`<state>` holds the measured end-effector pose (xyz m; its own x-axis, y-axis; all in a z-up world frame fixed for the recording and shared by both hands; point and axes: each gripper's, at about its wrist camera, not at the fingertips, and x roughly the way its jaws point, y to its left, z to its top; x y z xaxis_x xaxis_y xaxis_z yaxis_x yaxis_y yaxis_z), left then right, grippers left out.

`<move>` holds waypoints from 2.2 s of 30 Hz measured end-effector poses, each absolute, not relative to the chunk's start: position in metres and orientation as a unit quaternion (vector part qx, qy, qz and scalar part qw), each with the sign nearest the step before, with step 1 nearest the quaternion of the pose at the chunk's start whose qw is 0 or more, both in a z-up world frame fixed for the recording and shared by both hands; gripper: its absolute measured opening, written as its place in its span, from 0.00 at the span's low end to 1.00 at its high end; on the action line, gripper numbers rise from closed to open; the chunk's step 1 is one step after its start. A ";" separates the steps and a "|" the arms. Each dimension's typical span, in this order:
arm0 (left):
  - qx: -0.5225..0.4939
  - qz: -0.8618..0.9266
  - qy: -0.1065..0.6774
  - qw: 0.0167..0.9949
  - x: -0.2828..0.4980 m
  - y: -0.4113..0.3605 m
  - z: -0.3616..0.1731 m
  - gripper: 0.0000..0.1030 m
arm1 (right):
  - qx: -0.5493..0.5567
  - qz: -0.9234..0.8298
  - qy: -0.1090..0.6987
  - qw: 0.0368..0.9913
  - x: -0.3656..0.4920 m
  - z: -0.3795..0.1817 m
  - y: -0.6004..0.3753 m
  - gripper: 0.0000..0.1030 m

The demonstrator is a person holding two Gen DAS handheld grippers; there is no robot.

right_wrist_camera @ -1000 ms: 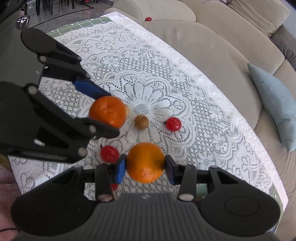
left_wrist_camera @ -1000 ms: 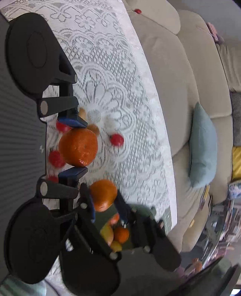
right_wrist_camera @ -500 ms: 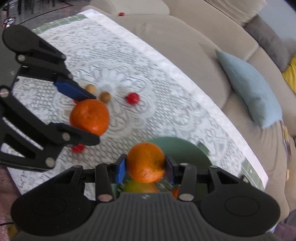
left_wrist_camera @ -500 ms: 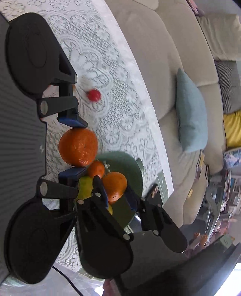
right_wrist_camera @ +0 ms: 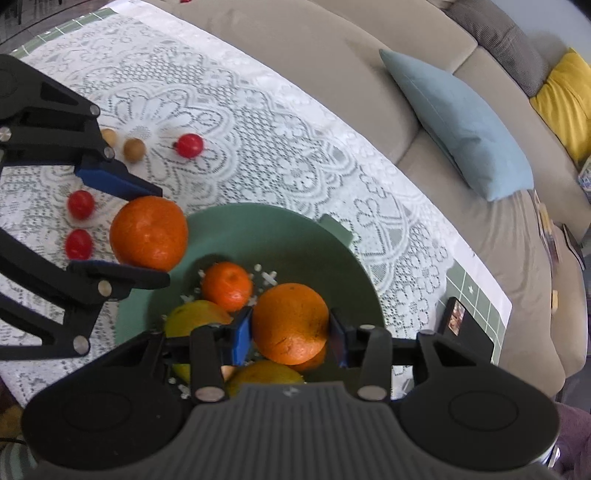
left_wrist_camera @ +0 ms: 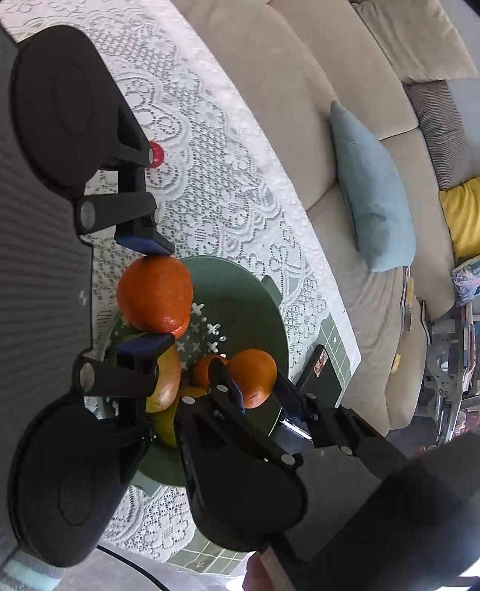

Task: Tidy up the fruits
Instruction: 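Lower both oranges into the green colander and open both tools, then move both tools back over the red tomatoes on the table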

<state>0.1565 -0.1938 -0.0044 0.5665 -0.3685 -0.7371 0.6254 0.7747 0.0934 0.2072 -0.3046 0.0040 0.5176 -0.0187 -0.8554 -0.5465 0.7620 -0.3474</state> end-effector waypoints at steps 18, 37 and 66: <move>0.189 -0.311 0.374 0.853 0.175 -0.212 -0.018 0.50 | -0.324 0.165 0.496 0.788 0.235 -0.029 -0.303 0.40; 0.167 -0.346 0.391 0.836 0.186 -0.208 -0.034 0.51 | -0.330 0.179 0.520 0.767 0.244 -0.051 -0.300 0.40; 0.154 -0.334 0.367 0.854 0.154 -0.175 0.016 0.61 | -0.360 0.150 0.440 0.809 0.212 0.002 -0.283 0.64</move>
